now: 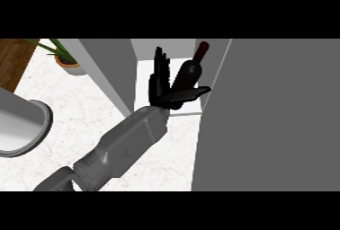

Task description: Pick up the wine, place it into the cabinet and close the cabinet

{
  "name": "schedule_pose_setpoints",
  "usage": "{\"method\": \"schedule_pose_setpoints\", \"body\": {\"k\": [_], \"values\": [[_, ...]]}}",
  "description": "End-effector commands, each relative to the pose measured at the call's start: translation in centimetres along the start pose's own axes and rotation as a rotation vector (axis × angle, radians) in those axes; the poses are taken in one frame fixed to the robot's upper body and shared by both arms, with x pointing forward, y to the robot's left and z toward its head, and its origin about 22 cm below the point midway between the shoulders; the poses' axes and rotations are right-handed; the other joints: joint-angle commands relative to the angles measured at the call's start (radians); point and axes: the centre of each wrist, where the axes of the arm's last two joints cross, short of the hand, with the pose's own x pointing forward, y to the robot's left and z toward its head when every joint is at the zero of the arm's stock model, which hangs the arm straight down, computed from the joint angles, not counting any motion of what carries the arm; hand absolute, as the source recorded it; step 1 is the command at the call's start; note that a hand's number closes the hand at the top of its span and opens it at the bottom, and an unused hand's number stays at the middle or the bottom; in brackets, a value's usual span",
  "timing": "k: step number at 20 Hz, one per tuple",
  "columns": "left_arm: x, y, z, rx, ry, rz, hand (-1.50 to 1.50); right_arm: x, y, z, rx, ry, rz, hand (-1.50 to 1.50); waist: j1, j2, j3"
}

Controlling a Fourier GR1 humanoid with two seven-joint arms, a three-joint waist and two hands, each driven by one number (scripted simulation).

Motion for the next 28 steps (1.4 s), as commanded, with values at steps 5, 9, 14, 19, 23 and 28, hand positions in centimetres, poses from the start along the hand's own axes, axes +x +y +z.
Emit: {"method": "schedule_pose_setpoints", "body": {"k": [5,9,14,19,23,28], "values": [[-1.4,0.8,1.8,-0.071,0.009,0.009,-1.5,1.1,-0.5,1.5,-0.039,0.0,0.0,-1.5,0.029,-0.008,0.0],[-2.8,1.3,4.9,-0.068,-0.018,-0.002,-1.5,0.4,-0.8,2.3,-0.035,0.008,0.002,-1.5,0.037,-0.011,0.001],[-2.4,0.8,5.5,-0.1,-0.027,0.009,-1.5,1.3,0.5,2.3,-0.063,0.019,0.022,-1.5,0.061,-0.016,0.0],[-2.2,0.6,6.9,-0.111,-0.049,0.03,-1.5,-1.0,0.1,1.9,-0.061,0.033,0.037,-1.5,0.066,-0.016,0.001],[0.4,1.9,8.5,-0.173,-0.033,0.035,-1.5,1.2,0.6,2.2,-0.061,0.02,0.039,-1.5,0.081,-0.022,0.001],[1.1,4.3,10.0,-0.267,-0.034,0.057,-1.5,0.7,0.9,1.8,-0.093,0.015,0.034,-1.5,0.08,-0.02,0.001]]}}
